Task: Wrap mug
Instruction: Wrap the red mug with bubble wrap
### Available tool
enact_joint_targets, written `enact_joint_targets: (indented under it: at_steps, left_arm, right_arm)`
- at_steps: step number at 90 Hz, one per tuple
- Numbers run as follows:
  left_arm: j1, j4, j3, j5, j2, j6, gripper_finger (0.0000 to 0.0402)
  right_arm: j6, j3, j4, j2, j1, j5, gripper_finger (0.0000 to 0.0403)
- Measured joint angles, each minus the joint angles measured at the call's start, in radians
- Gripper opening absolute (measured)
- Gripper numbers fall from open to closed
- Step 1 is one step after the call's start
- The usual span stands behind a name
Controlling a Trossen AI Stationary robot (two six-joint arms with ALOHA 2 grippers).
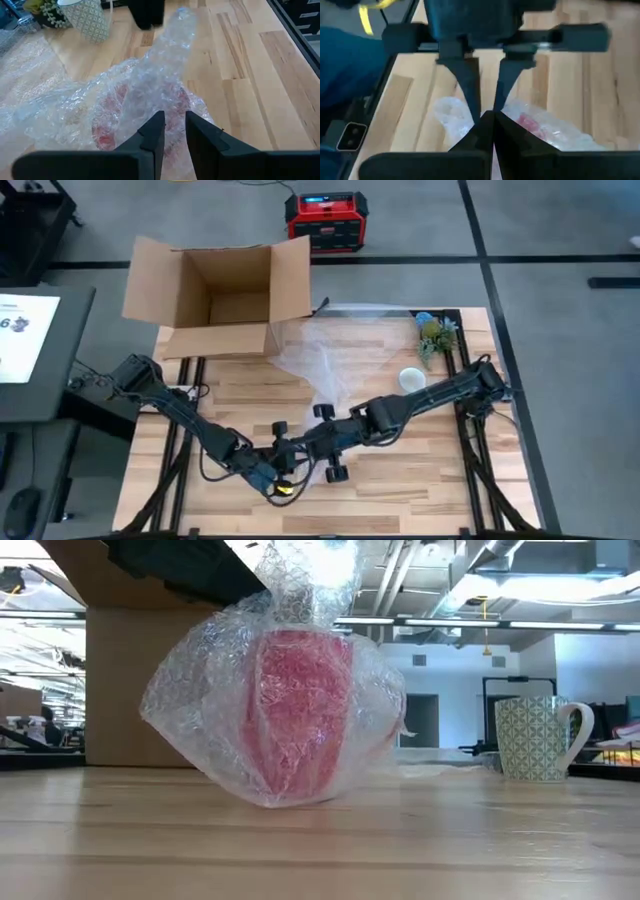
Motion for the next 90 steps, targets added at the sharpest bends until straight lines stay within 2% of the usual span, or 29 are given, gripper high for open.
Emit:
enact_joint_targets:
  at_steps: [34, 52, 63, 90]
  left_arm:
    - [-0.011, -0.056, 0.0, 0.039, 0.0, -0.001, 0.0056]
    - [-0.034, -0.096, 0.0, 0.046, -0.01, -0.044, 0.0056]
    - [-0.034, -0.15, 0.0, 0.046, -0.013, -0.1, 0.0056]
    - [-0.019, -0.117, 0.0, 0.03, -0.008, -0.057, 0.0056]
  right_arm:
    - [-0.017, -0.003, -0.103, 0.169, -0.068, -0.074, 0.0]
    - [-0.089, 0.006, -0.073, 0.276, -0.087, -0.094, 0.0]
    - [-0.119, 0.004, -0.063, 0.28, -0.091, -0.099, 0.0]
    - [-0.12, -0.007, -0.102, 0.167, -0.067, -0.083, 0.0]
